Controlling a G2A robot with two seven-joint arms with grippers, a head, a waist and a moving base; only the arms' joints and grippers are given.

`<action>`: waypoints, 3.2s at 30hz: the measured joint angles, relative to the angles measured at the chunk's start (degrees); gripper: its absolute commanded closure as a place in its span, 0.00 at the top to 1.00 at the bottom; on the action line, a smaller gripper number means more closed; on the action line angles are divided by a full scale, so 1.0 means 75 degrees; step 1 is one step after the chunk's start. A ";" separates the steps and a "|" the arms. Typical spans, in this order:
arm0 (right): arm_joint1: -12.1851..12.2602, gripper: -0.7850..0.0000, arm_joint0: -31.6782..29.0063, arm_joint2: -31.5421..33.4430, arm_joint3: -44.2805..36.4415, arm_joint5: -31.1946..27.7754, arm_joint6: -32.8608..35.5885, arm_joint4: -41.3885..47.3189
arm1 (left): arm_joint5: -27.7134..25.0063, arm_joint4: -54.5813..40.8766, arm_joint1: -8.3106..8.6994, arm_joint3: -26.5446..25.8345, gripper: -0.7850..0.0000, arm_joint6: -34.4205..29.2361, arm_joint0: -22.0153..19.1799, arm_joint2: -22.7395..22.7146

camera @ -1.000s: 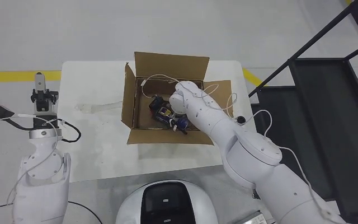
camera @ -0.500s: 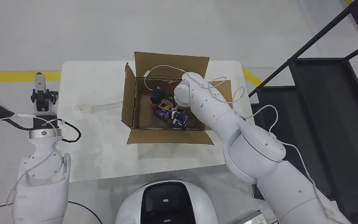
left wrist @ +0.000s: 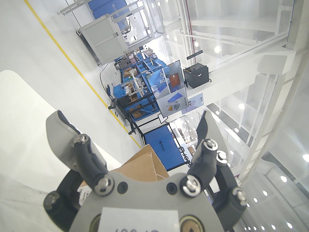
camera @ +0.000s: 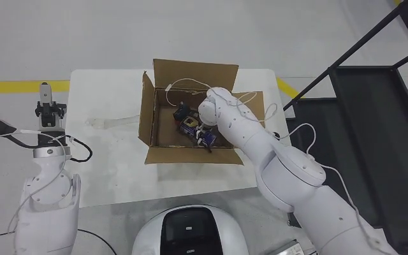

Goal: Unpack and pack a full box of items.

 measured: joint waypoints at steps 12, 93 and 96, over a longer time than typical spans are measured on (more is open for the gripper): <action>-0.0107 0.80 -0.0052 0.0053 -0.0123 0.0688 -0.0146 -0.0044 | 0.0000 0.0000 0.0000 0.0000 1.00 0.0000 0.0000 0.0000; 0.2673 0.00 -0.4016 0.5710 -1.0172 0.2453 0.2091 -0.0126 | 0.0000 0.0000 0.0000 0.0000 1.00 0.0000 0.0000 0.0000; 0.2672 0.00 -0.4010 0.5706 -1.0164 0.2444 0.2104 -0.0115 | 0.0000 0.0000 0.0000 0.0000 1.00 0.0000 0.0000 0.0000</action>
